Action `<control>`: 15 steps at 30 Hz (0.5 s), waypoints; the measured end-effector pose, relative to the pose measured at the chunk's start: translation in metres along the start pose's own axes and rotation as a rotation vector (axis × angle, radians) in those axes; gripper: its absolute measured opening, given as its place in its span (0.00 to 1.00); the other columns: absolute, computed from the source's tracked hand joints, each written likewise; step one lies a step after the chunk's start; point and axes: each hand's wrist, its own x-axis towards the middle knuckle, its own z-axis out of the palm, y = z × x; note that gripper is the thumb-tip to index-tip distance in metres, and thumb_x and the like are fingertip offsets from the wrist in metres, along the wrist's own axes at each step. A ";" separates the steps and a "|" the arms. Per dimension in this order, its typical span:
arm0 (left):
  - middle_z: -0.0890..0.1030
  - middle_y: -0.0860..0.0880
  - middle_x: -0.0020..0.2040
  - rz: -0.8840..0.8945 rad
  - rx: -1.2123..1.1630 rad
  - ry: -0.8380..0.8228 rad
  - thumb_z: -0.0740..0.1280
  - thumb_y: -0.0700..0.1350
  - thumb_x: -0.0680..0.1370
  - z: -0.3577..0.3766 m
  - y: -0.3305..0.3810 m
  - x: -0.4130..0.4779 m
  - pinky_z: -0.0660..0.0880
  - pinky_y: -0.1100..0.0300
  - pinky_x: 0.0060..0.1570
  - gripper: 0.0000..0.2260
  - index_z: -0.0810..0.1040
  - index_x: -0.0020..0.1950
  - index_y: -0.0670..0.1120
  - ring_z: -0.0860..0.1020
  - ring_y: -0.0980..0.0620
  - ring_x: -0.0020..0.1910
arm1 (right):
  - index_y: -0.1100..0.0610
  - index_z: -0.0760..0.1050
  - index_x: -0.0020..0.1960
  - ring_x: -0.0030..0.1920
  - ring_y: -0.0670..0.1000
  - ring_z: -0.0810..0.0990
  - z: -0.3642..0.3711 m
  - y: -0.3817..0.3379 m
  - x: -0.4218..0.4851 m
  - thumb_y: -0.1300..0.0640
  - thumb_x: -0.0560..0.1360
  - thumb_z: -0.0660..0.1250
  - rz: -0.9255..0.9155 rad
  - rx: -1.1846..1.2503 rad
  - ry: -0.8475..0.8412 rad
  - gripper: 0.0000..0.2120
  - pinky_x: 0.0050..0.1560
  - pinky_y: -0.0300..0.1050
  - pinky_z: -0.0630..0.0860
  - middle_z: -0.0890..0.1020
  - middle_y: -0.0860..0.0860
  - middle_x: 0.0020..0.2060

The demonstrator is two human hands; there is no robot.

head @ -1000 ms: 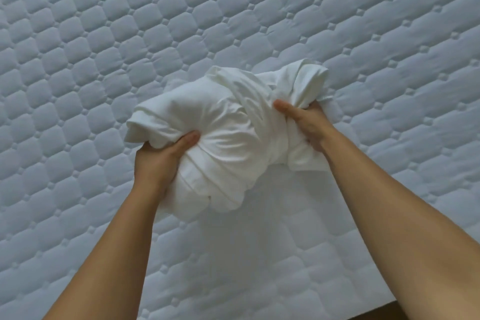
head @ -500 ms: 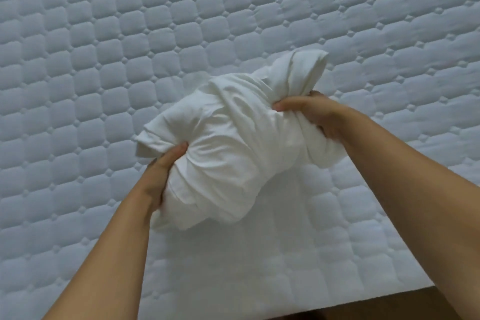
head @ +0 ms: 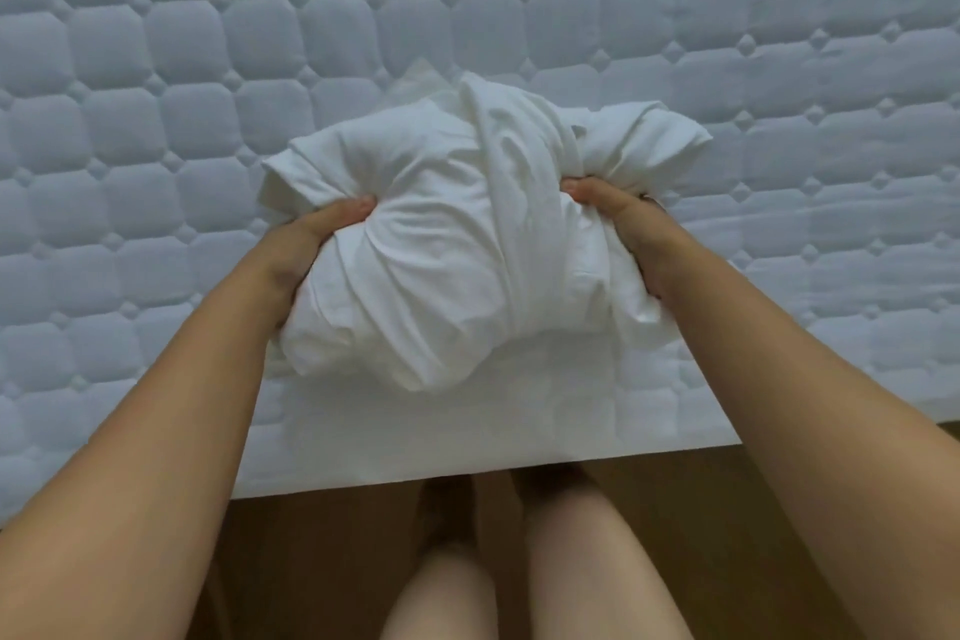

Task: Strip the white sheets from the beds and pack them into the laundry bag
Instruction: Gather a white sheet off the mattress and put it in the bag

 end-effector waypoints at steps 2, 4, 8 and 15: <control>0.85 0.47 0.50 0.062 -0.024 0.009 0.79 0.54 0.57 -0.001 -0.005 0.003 0.79 0.54 0.44 0.32 0.80 0.58 0.46 0.84 0.48 0.48 | 0.56 0.81 0.51 0.46 0.53 0.85 0.006 0.007 -0.001 0.53 0.66 0.76 -0.028 0.043 0.033 0.15 0.48 0.47 0.80 0.86 0.52 0.44; 0.85 0.50 0.47 0.161 -0.049 0.040 0.80 0.53 0.53 -0.001 -0.017 0.001 0.81 0.56 0.41 0.31 0.81 0.54 0.46 0.84 0.51 0.44 | 0.57 0.81 0.52 0.45 0.52 0.85 0.009 0.020 -0.007 0.56 0.67 0.75 -0.048 0.091 0.035 0.15 0.46 0.45 0.80 0.86 0.52 0.44; 0.86 0.50 0.47 0.224 -0.078 0.020 0.82 0.56 0.50 -0.004 -0.030 0.001 0.80 0.56 0.45 0.36 0.80 0.54 0.46 0.84 0.51 0.47 | 0.58 0.79 0.59 0.47 0.53 0.85 0.008 0.030 -0.009 0.54 0.66 0.75 -0.014 0.131 0.014 0.22 0.43 0.45 0.80 0.85 0.53 0.48; 0.85 0.51 0.49 0.262 -0.059 -0.020 0.82 0.59 0.47 -0.002 -0.030 0.004 0.79 0.56 0.50 0.41 0.79 0.56 0.46 0.83 0.51 0.50 | 0.57 0.81 0.48 0.44 0.51 0.85 0.020 0.041 0.000 0.56 0.61 0.76 -0.097 0.221 0.176 0.17 0.46 0.48 0.80 0.86 0.50 0.42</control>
